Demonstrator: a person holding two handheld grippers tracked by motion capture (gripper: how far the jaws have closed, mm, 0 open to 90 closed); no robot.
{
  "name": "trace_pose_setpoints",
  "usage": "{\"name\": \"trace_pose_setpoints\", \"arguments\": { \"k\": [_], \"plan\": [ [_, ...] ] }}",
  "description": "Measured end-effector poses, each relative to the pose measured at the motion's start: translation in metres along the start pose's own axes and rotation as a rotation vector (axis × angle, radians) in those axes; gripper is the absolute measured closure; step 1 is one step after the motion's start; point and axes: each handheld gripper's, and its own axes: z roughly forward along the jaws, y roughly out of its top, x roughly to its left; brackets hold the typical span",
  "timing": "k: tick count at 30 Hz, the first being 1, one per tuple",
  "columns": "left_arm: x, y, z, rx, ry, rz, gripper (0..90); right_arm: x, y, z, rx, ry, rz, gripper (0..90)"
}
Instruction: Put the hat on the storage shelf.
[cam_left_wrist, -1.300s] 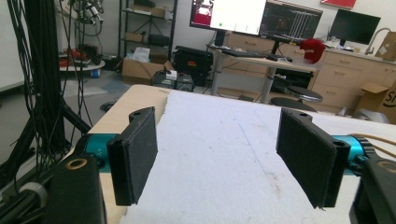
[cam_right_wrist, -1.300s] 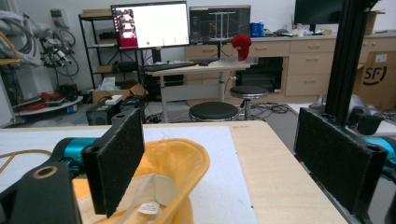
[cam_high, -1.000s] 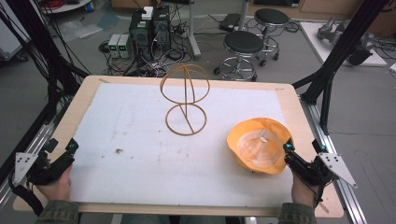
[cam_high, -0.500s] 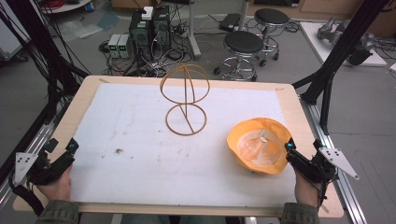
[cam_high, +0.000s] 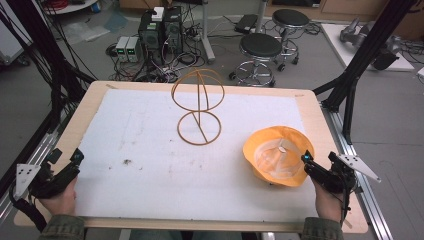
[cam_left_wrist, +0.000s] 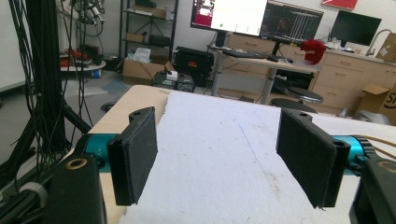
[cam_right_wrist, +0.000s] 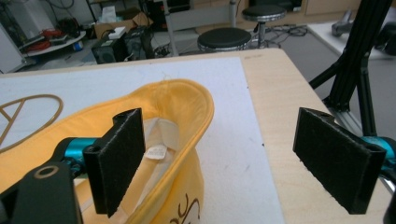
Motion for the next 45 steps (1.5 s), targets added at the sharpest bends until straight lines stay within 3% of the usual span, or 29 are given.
{"name": "trace_pose_setpoints", "arguments": {
  "k": [11, 19, 29, 30, 33, 34, 38, 45],
  "plan": [
    [0.000, 0.000, 0.000, 0.001, 0.001, -0.003, 29.4, 0.003, 0.000, 0.001, 0.034, 0.047, -0.030, 30.4],
    [0.000, 0.000, 0.000, 0.001, 0.001, -0.002, 29.4, 0.000, 0.000, 0.005, 0.107, 0.062, 0.020, 35.2],
    [-0.001, -0.001, 0.000, 0.000, -0.003, 0.003, 30.5, -0.006, -0.002, 0.012, 0.224, 0.175, 0.102, 47.1],
    [-0.001, -0.001, 0.000, 0.000, -0.003, 0.003, 30.5, -0.006, -0.002, 0.013, 0.225, 0.178, 0.108, 49.3],
    [-0.001, -0.001, 0.000, -0.001, -0.002, 0.002, 30.5, -0.006, -0.003, 0.013, 0.232, 0.170, 0.105, 67.9],
    [-0.001, -0.001, 0.000, -0.001, -0.003, 0.002, 30.5, -0.006, -0.003, 0.013, 0.232, 0.170, 0.105, 67.9],
    [-0.001, -0.001, 0.000, -0.001, -0.004, 0.004, 30.5, -0.006, -0.004, 0.012, 0.227, 0.166, 0.100, 84.2],
    [-0.001, 0.000, -0.001, -0.003, -0.002, 0.004, 30.5, -0.005, -0.005, 0.010, 0.197, 0.158, 0.084, 86.4]
  ]
}}
